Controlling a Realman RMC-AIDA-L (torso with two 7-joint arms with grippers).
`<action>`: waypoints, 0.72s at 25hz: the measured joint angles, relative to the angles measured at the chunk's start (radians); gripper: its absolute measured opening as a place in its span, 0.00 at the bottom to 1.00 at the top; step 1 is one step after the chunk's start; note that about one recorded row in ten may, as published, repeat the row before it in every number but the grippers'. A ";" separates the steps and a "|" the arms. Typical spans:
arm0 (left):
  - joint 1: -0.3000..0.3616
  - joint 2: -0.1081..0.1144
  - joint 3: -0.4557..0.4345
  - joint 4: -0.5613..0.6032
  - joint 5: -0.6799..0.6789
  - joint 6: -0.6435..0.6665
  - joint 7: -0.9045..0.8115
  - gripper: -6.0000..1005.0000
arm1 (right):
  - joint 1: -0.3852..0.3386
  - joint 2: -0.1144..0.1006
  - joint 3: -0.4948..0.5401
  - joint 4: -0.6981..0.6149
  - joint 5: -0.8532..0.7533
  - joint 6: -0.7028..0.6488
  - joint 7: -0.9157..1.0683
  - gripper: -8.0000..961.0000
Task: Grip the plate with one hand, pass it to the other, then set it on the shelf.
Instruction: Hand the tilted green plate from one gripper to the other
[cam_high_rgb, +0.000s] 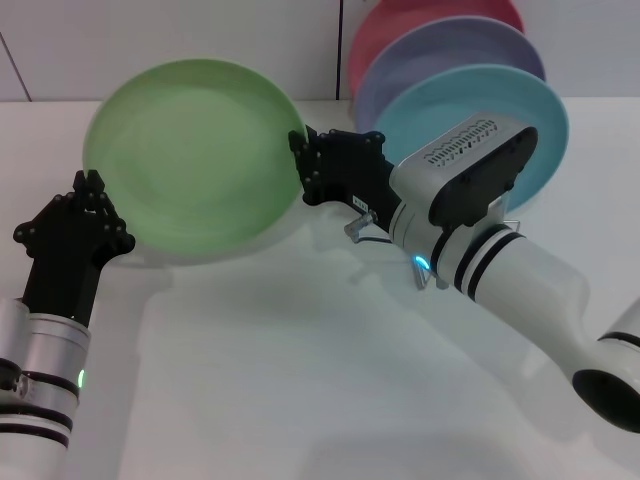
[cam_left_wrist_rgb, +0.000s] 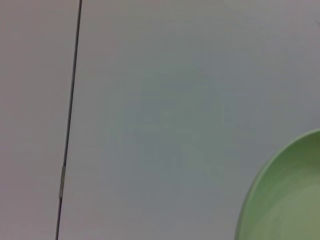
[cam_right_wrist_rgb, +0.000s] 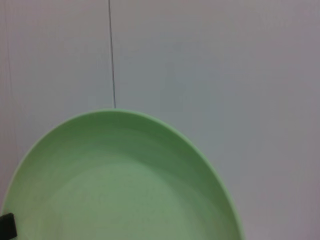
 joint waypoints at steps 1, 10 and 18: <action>0.000 0.000 0.000 0.000 0.000 0.000 0.000 0.04 | 0.001 0.000 0.000 0.000 0.000 0.000 0.000 0.08; -0.001 0.000 0.000 0.001 0.000 0.001 -0.001 0.04 | 0.007 0.000 -0.003 -0.003 0.030 0.000 -0.008 0.07; 0.000 0.000 0.000 0.001 0.000 0.006 -0.002 0.04 | 0.007 0.000 -0.003 -0.006 0.034 -0.001 -0.009 0.05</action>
